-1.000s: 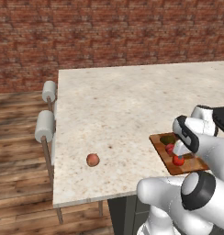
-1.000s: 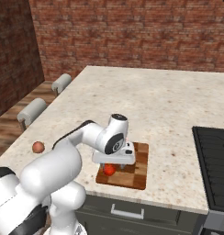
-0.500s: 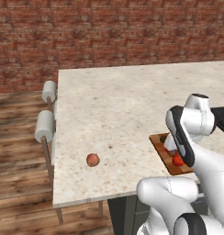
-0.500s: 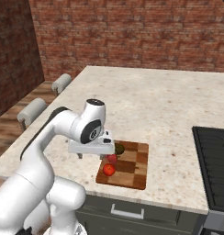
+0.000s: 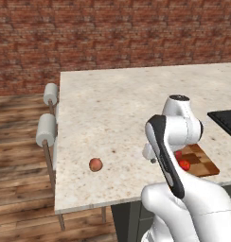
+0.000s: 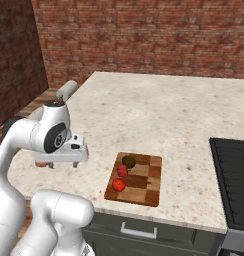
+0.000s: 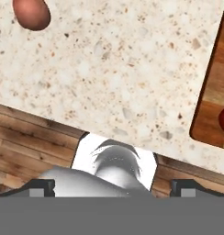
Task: Place the avocado, onion, tomato, and bell pepper on the cutting board.
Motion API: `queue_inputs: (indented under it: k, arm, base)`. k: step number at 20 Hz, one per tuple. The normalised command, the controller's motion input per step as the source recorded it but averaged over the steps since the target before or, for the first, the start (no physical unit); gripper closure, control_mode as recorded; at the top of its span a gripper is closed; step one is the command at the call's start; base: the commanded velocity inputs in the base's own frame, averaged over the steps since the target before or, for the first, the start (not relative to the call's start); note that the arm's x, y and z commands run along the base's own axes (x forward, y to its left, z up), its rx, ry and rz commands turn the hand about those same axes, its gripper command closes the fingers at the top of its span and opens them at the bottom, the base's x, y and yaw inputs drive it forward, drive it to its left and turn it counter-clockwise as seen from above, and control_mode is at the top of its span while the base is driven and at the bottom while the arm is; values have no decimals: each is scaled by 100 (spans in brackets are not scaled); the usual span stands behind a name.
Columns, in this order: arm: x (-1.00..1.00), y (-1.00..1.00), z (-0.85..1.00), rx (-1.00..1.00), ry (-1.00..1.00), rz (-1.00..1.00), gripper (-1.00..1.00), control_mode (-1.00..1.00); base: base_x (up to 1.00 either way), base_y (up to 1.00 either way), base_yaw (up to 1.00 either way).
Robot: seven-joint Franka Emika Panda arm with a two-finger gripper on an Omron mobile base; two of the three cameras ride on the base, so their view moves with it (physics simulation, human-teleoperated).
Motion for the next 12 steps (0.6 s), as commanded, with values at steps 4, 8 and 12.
queue_inputs:
  k: [4, 8, 12]
  arm:
    - [3, 83, 8, 0, 0, 1, -100, -100]
    - [26, 74, 0, -4, 1, 2, -100, -100]
    - [40, 70, 0, -5, 1, 4, -100, -100]
  base:
    - [0, 0, 0]
    - [0, 0, 0]
    - [0, 0, 0]
